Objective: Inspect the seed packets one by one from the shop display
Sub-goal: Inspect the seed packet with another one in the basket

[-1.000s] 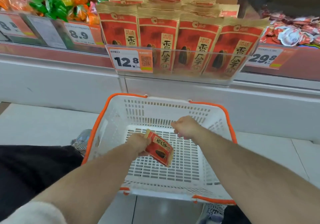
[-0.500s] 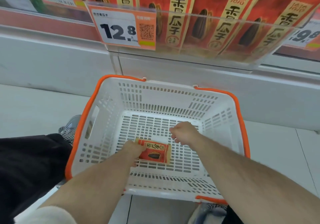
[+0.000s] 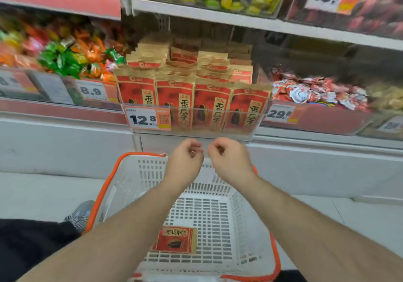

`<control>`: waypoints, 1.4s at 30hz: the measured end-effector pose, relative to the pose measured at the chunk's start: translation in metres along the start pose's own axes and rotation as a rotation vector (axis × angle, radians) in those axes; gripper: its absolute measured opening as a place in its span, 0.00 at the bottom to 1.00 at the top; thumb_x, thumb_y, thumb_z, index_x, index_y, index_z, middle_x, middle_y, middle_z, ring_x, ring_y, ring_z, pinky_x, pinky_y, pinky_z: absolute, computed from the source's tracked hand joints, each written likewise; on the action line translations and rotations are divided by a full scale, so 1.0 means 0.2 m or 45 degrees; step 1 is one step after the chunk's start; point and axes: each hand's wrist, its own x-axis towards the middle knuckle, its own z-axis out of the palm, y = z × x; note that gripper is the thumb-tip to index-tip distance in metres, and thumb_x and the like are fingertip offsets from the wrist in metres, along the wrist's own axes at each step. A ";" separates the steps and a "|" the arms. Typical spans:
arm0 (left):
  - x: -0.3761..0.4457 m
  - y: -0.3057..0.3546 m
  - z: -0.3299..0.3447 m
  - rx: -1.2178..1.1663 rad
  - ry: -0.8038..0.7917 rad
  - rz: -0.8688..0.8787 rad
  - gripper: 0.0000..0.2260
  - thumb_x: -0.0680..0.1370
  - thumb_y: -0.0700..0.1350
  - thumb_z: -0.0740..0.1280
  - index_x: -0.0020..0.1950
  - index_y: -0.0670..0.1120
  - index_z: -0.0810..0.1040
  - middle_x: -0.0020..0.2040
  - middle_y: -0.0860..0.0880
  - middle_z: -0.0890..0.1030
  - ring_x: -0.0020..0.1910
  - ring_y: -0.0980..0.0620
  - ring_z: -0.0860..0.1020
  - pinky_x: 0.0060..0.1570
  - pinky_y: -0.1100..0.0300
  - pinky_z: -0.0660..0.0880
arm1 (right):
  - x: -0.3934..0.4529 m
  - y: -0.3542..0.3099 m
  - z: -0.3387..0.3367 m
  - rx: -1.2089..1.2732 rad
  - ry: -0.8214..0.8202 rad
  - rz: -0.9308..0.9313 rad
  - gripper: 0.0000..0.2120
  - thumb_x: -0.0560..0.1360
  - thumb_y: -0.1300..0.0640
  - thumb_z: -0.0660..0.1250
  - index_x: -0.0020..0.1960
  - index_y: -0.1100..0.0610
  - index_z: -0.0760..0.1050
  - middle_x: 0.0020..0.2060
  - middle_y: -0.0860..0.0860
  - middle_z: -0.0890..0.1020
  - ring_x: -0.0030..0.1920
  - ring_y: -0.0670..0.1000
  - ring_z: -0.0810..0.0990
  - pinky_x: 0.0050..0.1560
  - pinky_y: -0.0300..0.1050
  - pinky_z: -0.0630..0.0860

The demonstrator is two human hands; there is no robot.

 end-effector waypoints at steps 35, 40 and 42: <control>0.07 0.70 -0.06 0.703 -0.054 0.706 0.30 0.77 0.43 0.66 0.78 0.49 0.61 0.76 0.53 0.60 0.69 0.50 0.68 0.64 0.52 0.74 | 0.37 -0.12 -0.80 0.216 0.511 -0.065 0.07 0.81 0.59 0.62 0.47 0.49 0.76 0.40 0.47 0.81 0.41 0.47 0.81 0.39 0.41 0.76; 0.06 0.72 -0.07 0.713 -0.121 0.646 0.33 0.77 0.44 0.66 0.80 0.50 0.56 0.79 0.53 0.55 0.73 0.48 0.66 0.65 0.49 0.73 | 0.30 -0.23 -0.84 0.207 1.007 -0.411 0.07 0.80 0.61 0.60 0.51 0.58 0.76 0.40 0.45 0.76 0.41 0.41 0.72 0.42 0.32 0.68; 0.04 0.74 -0.08 0.639 -0.117 0.643 0.32 0.77 0.44 0.67 0.79 0.50 0.58 0.79 0.54 0.56 0.71 0.49 0.68 0.64 0.49 0.74 | 0.26 -0.25 -0.85 0.238 1.192 -0.529 0.08 0.79 0.62 0.59 0.52 0.63 0.76 0.41 0.45 0.75 0.41 0.40 0.70 0.41 0.28 0.65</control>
